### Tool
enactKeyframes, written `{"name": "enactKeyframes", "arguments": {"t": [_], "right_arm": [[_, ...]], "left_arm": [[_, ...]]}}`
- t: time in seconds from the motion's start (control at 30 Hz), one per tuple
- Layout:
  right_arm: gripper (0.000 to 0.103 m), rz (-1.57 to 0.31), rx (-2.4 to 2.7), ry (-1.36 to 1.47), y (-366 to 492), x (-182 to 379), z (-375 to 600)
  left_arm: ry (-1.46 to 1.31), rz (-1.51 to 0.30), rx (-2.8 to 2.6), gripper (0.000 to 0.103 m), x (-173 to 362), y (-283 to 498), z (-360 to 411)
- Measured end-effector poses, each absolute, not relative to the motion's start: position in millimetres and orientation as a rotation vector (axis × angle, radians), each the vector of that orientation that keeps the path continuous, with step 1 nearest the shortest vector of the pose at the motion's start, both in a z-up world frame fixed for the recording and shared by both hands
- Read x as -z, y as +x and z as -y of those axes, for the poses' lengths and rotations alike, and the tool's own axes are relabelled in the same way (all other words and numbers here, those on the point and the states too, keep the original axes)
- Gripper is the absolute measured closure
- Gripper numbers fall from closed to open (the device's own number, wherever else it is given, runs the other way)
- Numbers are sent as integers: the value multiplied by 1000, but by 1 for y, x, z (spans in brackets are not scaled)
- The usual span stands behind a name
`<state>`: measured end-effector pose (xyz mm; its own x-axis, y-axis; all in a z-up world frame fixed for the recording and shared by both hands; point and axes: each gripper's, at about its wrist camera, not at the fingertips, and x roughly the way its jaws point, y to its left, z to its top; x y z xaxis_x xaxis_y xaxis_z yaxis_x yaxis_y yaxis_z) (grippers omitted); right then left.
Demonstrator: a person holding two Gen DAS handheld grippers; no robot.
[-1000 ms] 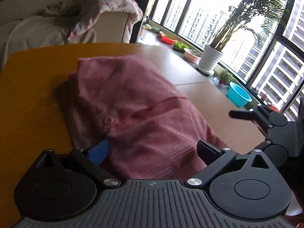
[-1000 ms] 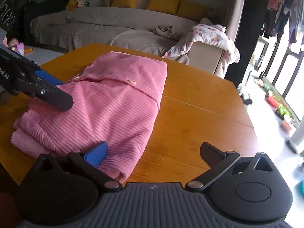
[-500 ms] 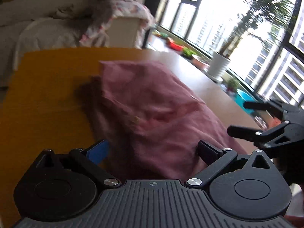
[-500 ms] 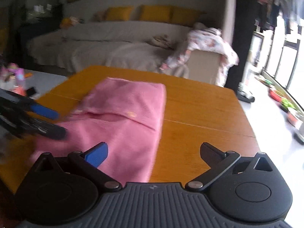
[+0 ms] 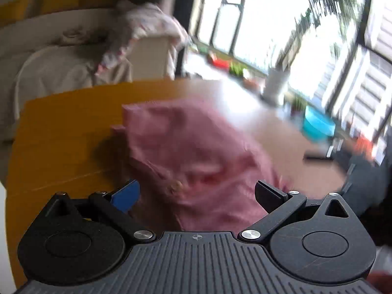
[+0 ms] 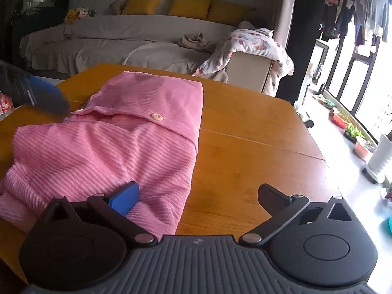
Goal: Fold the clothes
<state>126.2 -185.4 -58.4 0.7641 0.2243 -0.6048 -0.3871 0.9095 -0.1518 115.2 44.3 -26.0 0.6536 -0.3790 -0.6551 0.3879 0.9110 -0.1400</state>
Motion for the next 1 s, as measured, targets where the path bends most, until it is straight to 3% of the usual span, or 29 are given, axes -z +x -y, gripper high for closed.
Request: {"name": "enactKeyframes", "arguments": {"t": [0.33,0.5,0.9,1.0], "right_arm": [[0,-581,-428,-257,158,19,181],[0,-646,-405,-439,188,51,146],[0,-468,-723,-442,91,15,173],[15,-559,-869,-526,80,21,165]], "left_arm": [[16,-842,417,0,48,108,-61],[9,-837,363,0,45,102,-80],[-32,-762,352,0,23,66,-110],[-30,-733,398,0,15,55,-106]]}}
